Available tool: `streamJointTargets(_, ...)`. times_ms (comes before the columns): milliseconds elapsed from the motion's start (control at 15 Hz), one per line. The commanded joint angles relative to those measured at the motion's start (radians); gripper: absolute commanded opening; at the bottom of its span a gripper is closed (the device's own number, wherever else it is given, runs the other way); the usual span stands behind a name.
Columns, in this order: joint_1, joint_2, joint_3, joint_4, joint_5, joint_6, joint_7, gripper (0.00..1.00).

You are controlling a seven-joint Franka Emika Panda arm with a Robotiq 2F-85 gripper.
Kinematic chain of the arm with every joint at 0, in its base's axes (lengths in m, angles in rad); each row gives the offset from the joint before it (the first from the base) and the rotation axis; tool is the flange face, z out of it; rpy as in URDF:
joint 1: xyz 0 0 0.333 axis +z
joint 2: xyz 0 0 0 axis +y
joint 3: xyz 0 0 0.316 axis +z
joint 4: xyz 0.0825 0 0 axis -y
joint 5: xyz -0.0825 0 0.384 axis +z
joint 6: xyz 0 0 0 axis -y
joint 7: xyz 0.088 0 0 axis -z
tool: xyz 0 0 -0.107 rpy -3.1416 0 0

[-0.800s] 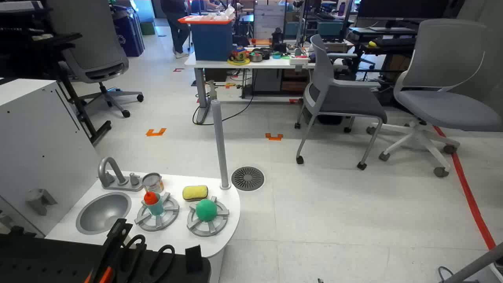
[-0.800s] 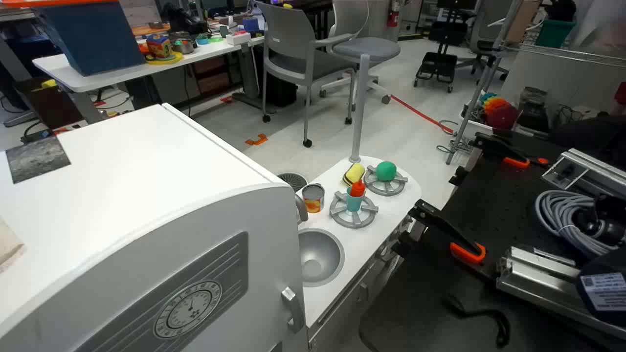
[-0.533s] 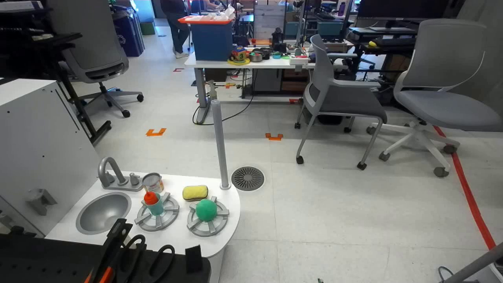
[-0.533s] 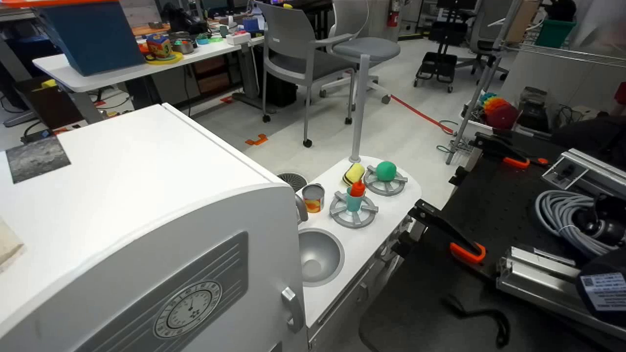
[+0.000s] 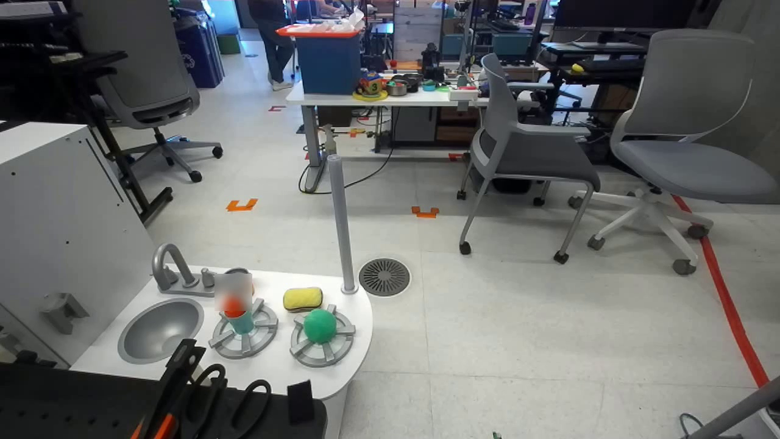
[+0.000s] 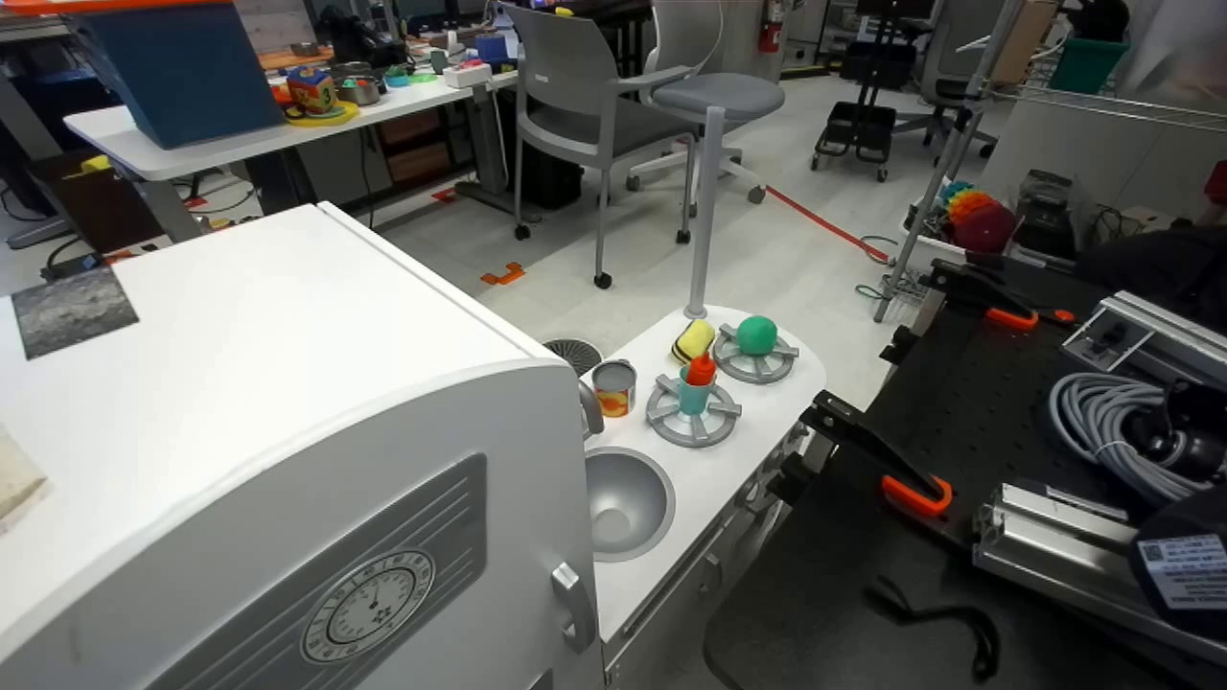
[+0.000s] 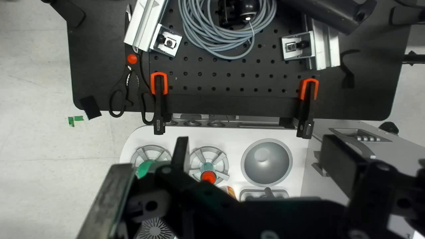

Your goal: Turn the tap nozzle to the right

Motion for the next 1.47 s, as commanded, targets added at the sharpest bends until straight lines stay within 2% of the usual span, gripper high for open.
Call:
streamJointTargets(0,0.055,0.198,-0.01,0.091,0.153,0.083,0.035,1.0)
streamJointTargets(200,0.109,0.366,-0.023,0.118,0.338,0.294,0.004,1.0)
streamJointTargets(333,0.123,0.491,-0.002,0.131,0.395,0.444,-0.009,1.0)
streamJointTargets(467,0.122,0.622,0.022,0.162,0.394,0.554,0.008,1.0)
streamJointTargets(600,0.113,0.758,0.048,0.208,0.353,0.642,0.014,1.0)
streamJointTargets(733,0.092,0.892,0.073,0.268,0.223,0.711,0.085,1.0)
streamJointTargets(1000,0.112,1.161,0.062,0.444,0.054,0.828,0.143,1.0)
streamJointTargets(1200,0.098,1.36,0.107,0.601,0.078,0.905,0.117,1.0)
streamJointTargets(1400,0.132,1.556,0.111,0.758,0.038,0.97,0.11,1.0)
